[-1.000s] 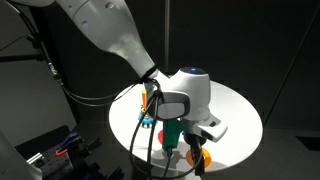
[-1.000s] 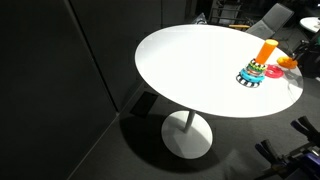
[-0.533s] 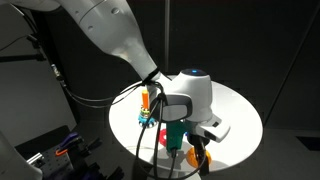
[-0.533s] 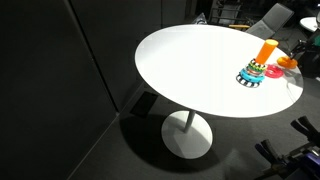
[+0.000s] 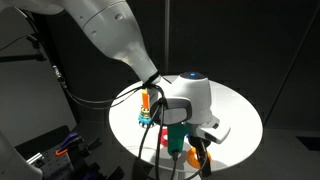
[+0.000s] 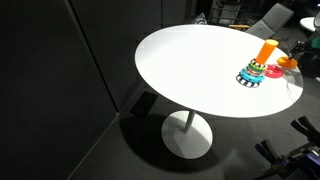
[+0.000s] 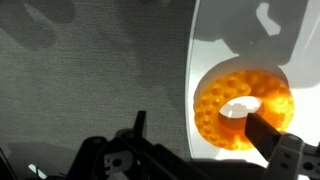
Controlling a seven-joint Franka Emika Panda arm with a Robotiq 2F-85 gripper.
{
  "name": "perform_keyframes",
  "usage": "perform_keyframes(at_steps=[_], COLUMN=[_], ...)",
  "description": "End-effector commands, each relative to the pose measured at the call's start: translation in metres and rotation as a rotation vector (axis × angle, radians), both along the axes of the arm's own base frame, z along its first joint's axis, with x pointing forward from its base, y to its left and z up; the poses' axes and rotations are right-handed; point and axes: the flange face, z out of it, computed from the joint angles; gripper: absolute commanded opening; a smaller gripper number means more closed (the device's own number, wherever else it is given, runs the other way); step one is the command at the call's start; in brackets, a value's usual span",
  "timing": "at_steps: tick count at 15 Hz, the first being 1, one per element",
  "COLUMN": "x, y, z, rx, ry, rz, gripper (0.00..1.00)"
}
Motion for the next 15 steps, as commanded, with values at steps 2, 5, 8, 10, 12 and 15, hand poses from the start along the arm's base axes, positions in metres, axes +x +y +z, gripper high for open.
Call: perform_keyframes(at_steps=[2, 5, 8, 10, 12, 15], x=[0.002, 0.001, 0.0, 0.0, -0.001, -0.002], y=[-0.002, 0.0, 0.002, 0.004, 0.005, 0.009], z=[-0.004, -0.008, -0.01, -0.011, -0.011, -0.012], rx=[-0.009, -0.01, -0.005, -0.004, -0.001, 0.004], ry=[-0.016, -0.013, -0.006, -0.003, 0.0, 0.006], rz=[-0.003, 0.004, 0.009, 0.011, 0.014, 0.021], gripper=[1.0, 1.0, 1.0, 1.0, 1.0, 1.0])
